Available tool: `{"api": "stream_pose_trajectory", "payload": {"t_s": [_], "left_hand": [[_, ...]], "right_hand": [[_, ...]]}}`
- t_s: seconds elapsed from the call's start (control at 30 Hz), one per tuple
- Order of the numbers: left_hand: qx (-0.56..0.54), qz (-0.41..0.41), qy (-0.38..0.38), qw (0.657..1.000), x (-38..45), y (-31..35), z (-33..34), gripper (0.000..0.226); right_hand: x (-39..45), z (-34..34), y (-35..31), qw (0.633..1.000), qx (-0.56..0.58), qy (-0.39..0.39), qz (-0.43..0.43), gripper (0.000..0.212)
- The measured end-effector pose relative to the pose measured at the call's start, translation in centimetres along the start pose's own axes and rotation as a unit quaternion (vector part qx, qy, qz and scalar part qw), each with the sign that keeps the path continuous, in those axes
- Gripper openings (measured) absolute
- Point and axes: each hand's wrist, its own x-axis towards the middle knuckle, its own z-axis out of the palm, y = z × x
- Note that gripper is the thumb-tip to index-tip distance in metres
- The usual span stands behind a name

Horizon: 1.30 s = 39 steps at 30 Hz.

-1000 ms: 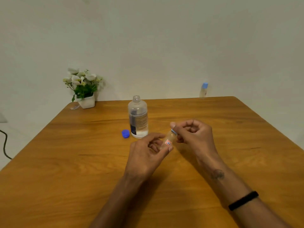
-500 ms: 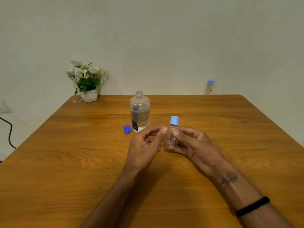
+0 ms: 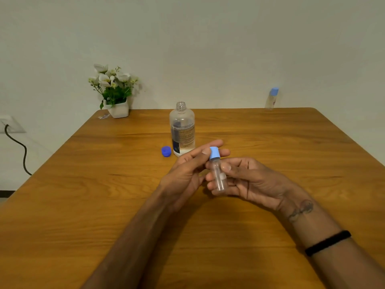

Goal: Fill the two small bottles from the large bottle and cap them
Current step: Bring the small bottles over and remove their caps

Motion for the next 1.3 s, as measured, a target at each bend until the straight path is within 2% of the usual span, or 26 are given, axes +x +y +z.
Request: {"api": "stream_pose_trajectory", "payload": {"t_s": [0.23, 0.5, 0.67, 0.97, 1.3], "left_hand": [[0.060, 0.018, 0.033, 0.998, -0.18, 0.30, -0.01, 0.041], [0.070, 0.046, 0.077, 0.994, -0.35, 0.50, 0.08, 0.052], [0.082, 0.048, 0.099, 0.991, -0.31, 0.58, -0.45, 0.050], [0.109, 0.029, 0.079, 0.991, -0.21, 0.40, -0.32, 0.043], [0.122, 0.052, 0.075, 0.988, -0.23, 0.29, -0.18, 0.046]], "right_hand": [[0.14, -0.20, 0.07, 0.990, -0.118, 0.058, -0.045, 0.039], [0.43, -0.29, 0.21, 0.986, -0.122, 0.085, -0.080, 0.041], [0.35, -0.53, -0.01, 0.981, -0.128, 0.117, -0.083, 0.046], [0.15, -0.40, -0.08, 0.981, -0.146, 0.105, -0.067, 0.045], [0.22, -0.40, 0.17, 0.981, -0.157, 0.092, -0.071, 0.044]]}}
